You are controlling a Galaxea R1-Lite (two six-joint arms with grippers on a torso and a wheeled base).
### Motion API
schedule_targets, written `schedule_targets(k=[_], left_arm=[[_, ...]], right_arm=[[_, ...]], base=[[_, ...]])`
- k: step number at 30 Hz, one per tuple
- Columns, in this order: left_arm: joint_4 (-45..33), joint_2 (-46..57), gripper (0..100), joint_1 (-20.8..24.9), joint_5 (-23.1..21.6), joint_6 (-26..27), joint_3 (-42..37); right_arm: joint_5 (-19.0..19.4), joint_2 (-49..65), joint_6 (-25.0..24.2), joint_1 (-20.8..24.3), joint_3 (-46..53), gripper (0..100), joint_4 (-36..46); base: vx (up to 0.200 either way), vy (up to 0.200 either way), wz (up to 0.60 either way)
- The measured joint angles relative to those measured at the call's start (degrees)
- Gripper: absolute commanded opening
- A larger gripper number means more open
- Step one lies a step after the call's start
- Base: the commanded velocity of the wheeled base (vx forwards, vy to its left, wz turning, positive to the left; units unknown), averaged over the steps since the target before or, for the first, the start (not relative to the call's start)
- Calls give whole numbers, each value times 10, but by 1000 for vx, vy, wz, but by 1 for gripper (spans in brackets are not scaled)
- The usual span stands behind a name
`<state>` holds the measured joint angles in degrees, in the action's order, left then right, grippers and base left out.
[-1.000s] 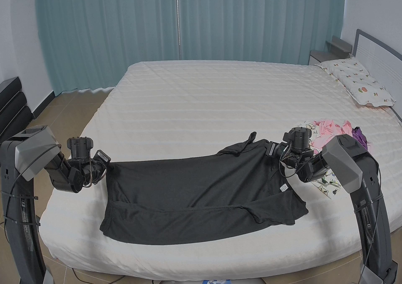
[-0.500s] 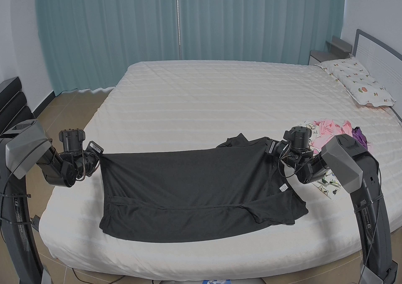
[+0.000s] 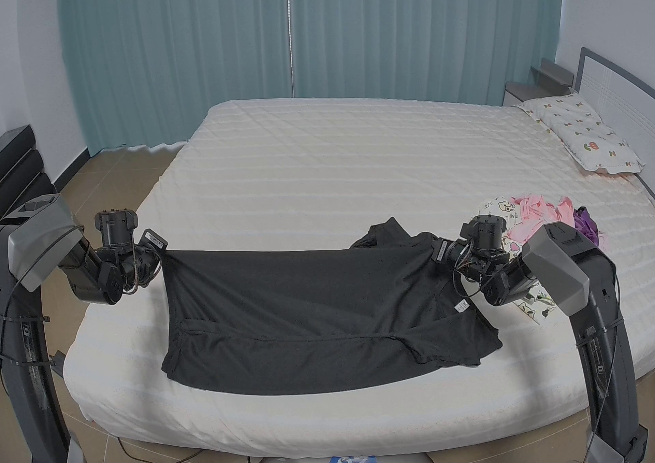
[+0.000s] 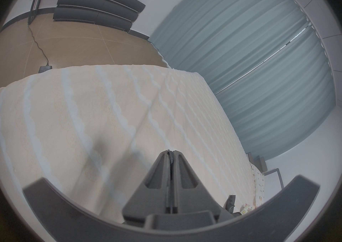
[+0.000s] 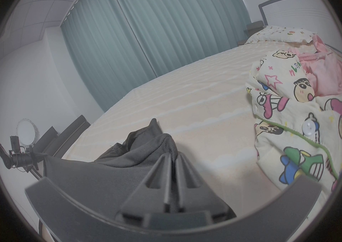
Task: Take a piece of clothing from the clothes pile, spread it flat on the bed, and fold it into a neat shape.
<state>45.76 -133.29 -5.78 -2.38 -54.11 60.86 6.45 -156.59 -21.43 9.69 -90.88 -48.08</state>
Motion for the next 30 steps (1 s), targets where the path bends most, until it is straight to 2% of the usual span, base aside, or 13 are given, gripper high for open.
schedule_targets(k=[5, 12, 20, 26, 30], left_arm=[[0, 0, 0, 0, 0, 0, -1], [0, 0, 0, 0, 0, -1, -5], [0, 0, 0, 1, -1, -1, -16], [0, 1, 0, 2, -1, -2, -21], [0, 1, 0, 2, -1, -2, -25]], right_arm=[[12, -2, -5, 1, 3, 100, -3], [22, 1, -43, -2, -40, 100, 24], [28, -2, -68, 1, -142, 100, 175], [37, -16, -73, 6, -211, 100, 250], [40, -30, -72, 7, -230, 100, 263]], base=[[0, 0, 0], [0, 0, 0], [0, 0, 0], [0, 0, 0], [0, 0, 0]])
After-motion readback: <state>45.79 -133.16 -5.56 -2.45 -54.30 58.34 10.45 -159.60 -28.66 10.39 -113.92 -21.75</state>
